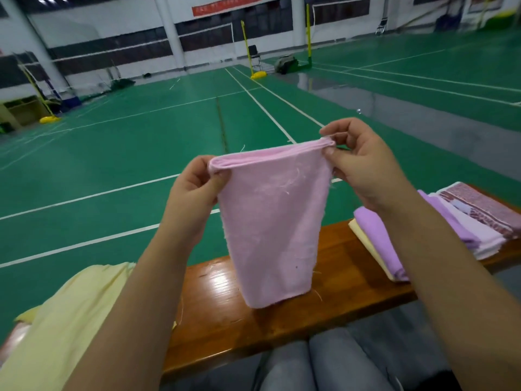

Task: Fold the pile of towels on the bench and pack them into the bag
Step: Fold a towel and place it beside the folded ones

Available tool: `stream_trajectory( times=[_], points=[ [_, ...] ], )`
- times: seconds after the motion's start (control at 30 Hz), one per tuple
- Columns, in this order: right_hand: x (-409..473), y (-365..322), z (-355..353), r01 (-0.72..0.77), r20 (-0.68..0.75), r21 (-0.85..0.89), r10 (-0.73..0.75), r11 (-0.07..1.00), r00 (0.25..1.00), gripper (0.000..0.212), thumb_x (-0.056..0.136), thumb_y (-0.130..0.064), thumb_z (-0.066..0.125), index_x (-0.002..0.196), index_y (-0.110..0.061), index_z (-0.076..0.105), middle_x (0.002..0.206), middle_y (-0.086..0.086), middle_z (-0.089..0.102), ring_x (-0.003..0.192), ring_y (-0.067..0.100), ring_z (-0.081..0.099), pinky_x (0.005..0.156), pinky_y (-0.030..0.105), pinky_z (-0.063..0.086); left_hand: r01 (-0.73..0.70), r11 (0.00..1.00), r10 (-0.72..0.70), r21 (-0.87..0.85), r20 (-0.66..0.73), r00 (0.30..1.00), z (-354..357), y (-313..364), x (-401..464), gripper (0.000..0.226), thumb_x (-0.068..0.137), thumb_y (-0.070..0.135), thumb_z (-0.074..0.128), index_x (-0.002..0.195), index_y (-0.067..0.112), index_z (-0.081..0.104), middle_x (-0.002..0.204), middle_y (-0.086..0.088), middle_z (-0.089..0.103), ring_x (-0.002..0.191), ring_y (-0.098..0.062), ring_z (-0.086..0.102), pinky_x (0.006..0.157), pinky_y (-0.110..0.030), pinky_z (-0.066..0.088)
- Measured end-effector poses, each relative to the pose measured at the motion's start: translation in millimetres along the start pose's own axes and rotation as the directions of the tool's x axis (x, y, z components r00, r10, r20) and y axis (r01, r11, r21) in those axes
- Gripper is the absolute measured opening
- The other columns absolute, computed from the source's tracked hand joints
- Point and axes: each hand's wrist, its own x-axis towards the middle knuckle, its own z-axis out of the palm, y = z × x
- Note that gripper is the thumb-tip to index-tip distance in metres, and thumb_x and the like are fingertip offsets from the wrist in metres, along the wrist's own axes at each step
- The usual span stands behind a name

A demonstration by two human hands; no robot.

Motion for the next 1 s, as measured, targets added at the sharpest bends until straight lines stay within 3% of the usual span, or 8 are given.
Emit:
stream_trajectory(
  times=[0.17,0.33,0.43,0.6,0.77,1.0],
  points=[
    [-17,-4,-1,-0.042,0.077,-0.053,0.046,0.998,0.996,0.025,0.094,-0.001,0.052,0.096,-0.026,0.055,0.101,-0.003,0.057,0.086,0.016,0.058,0.074,0.036,0.056,0.004,1.000,-0.001,0.025,-0.098,0.995,0,0,-22,0.008,0.092,0.014,0.060,0.086,0.019,0.062,0.068,0.012,0.060,0.068,-0.011,0.048,0.066,-0.035,0.039],
    [-24,-25,-12,0.011,0.168,0.083,-0.025,0.996,0.985,0.026,0.093,0.003,0.051,0.093,-0.022,0.058,0.091,-0.004,0.058,0.072,0.007,0.057,0.056,0.020,0.049,-0.113,0.993,0.114,0.018,-0.085,0.990,-4,21,-41,0.007,0.087,0.025,0.058,0.088,0.021,0.064,0.074,0.011,0.061,0.068,-0.009,0.050,0.059,-0.026,0.040],
    [-21,-31,-15,0.006,0.204,0.148,-0.036,0.989,0.978,0.024,0.092,0.005,0.050,0.094,-0.018,0.058,0.086,-0.002,0.058,0.066,0.004,0.056,0.054,0.018,0.047,-0.145,0.989,0.146,0.022,-0.095,0.985,-3,28,-42,0.009,0.088,0.027,0.056,0.089,0.024,0.065,0.076,0.009,0.061,0.068,-0.010,0.049,0.057,-0.025,0.039],
    [-15,-13,-12,-0.071,0.190,0.145,0.043,0.987,0.981,0.025,0.091,0.007,0.051,0.092,-0.017,0.057,0.086,-0.001,0.057,0.068,0.006,0.056,0.053,0.018,0.048,-0.015,1.000,0.017,0.019,-0.110,0.994,-2,9,-34,0.010,0.088,0.027,0.059,0.084,0.026,0.067,0.076,0.007,0.061,0.073,-0.015,0.049,0.063,-0.032,0.037],
    [0,15,7,-0.168,0.100,0.024,0.165,0.985,0.981,0.026,0.091,0.007,0.051,0.087,-0.018,0.057,0.085,0.000,0.055,0.083,0.018,0.053,0.072,0.034,0.049,0.137,0.990,-0.131,0.042,-0.121,0.984,-1,-18,-14,0.019,0.097,0.009,0.052,0.085,0.020,0.062,0.072,0.011,0.062,0.068,-0.007,0.050,0.064,-0.030,0.039],
    [11,-8,5,0.055,0.093,0.058,-0.060,0.997,0.994,0.027,0.088,0.003,0.055,0.088,-0.024,0.059,0.091,-0.005,0.060,0.085,0.013,0.057,0.074,0.031,0.054,-0.067,0.995,0.059,-0.073,-0.104,0.993,-8,5,2,0.014,0.093,0.011,0.056,0.085,0.021,0.061,0.072,0.013,0.060,0.067,-0.004,0.051,0.064,-0.022,0.044]
  ],
)
